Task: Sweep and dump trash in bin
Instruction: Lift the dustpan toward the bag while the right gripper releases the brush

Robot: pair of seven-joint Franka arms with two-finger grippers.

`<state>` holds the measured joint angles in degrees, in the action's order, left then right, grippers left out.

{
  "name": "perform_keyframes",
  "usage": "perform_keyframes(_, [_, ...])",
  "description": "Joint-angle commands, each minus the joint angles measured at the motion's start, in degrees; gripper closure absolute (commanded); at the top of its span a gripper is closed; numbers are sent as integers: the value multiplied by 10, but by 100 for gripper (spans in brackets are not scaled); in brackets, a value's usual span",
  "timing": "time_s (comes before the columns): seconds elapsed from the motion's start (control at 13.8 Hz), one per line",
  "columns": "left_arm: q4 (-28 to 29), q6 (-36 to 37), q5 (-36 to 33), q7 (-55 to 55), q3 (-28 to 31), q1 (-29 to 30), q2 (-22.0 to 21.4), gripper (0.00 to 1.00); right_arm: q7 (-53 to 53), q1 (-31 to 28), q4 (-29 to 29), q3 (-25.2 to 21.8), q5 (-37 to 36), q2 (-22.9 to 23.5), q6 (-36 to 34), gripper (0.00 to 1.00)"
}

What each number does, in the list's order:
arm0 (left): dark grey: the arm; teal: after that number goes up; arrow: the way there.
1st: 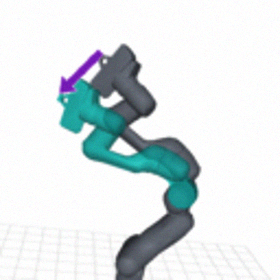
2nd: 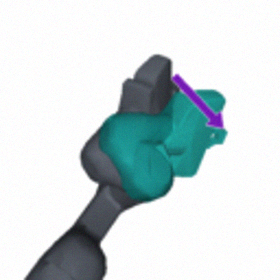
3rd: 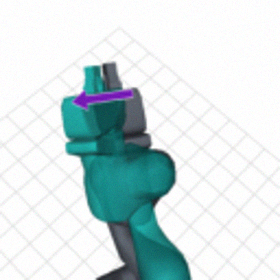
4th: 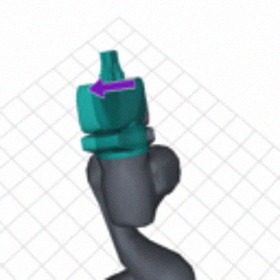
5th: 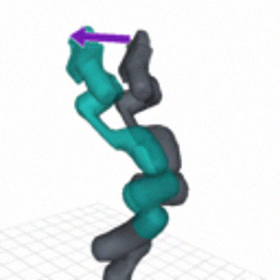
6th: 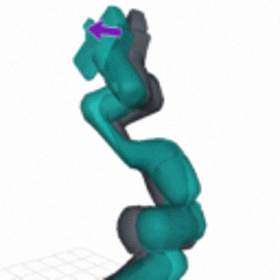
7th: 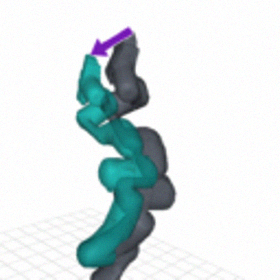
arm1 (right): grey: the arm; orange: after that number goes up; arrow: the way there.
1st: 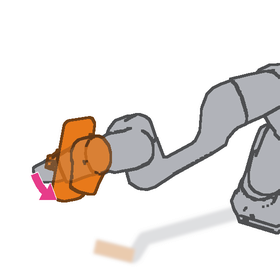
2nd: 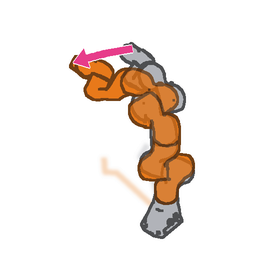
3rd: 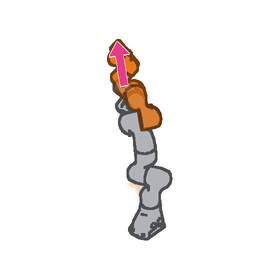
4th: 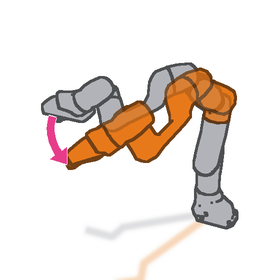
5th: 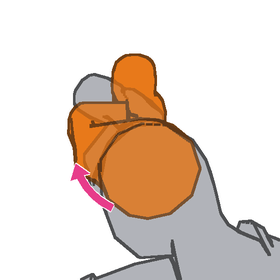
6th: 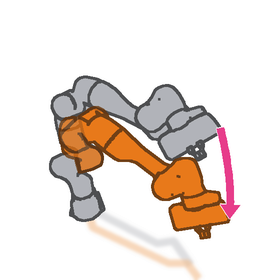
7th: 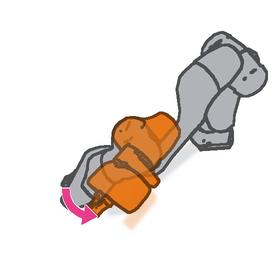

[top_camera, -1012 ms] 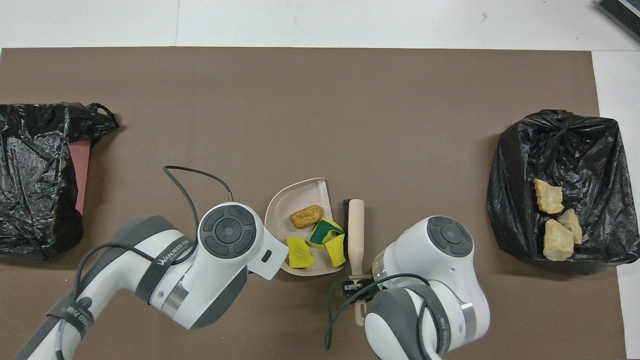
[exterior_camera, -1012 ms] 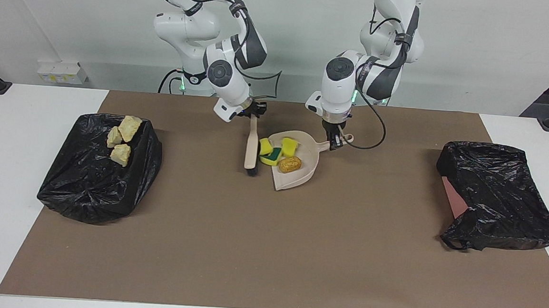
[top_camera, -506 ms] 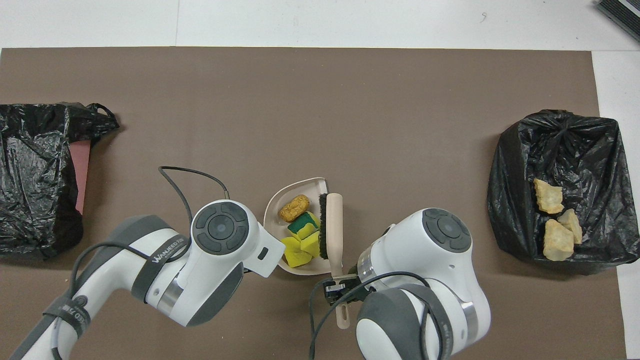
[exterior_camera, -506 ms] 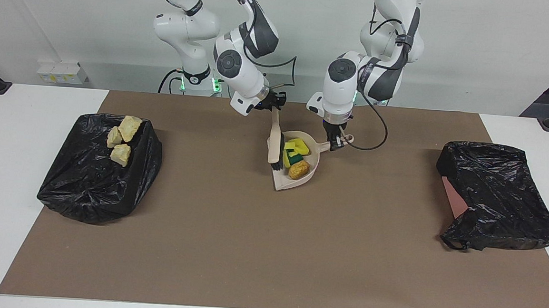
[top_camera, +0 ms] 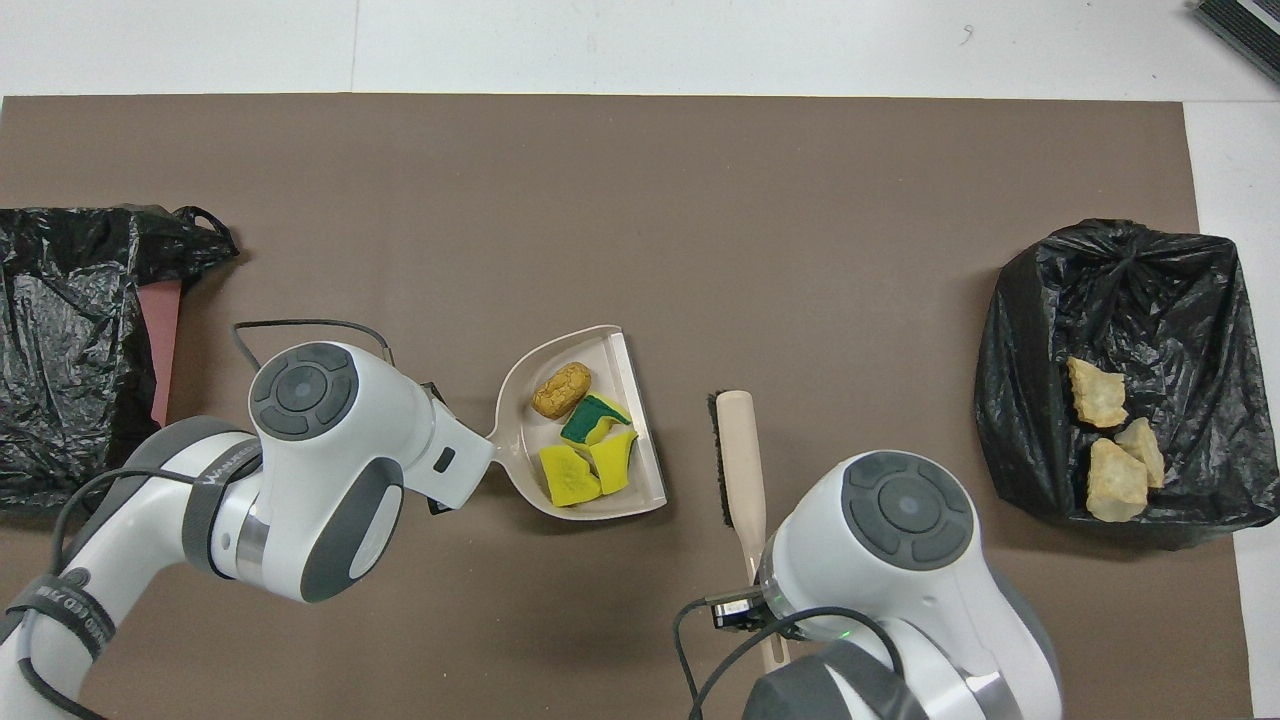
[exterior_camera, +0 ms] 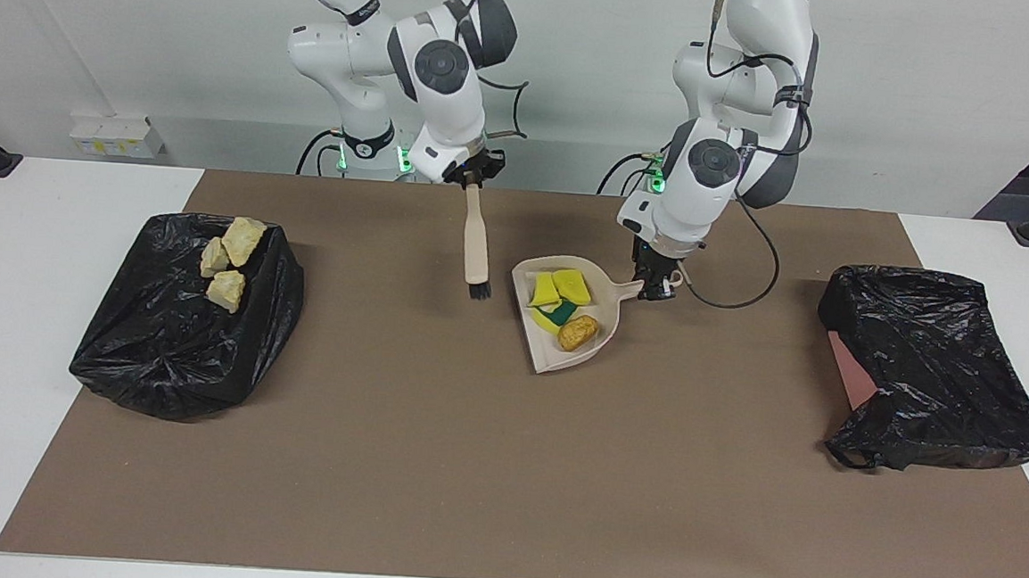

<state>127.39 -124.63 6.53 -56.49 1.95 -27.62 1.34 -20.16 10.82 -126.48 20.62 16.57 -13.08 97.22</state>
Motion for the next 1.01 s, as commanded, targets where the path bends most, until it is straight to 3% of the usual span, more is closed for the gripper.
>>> perform_keyframes(0.0, [1, 1, 16, -54, -4, 41, -15, 100, -33, -6, 29, 6, -2, -13, -58, 100])
perform_keyframes(0.29, [-80, 117, 16, -114, -3, 103, -18, 100, -83, 14, -3, 6, 43, -17, -56, 100])
perform_keyframes(0.58, [-162, 193, 16, -142, 0, 150, -13, 100, -162, 117, -32, 7, 47, 32, 90, 100])
perform_keyframes(0.8, [-186, 203, 15, -174, 1, 190, -10, 100, -172, 148, -33, 7, 48, 75, 99, 100])
perform_keyframes(0.94, [-204, 208, 9, -221, 2, 229, -5, 100, -171, 155, -55, 7, 49, 75, 108, 100])
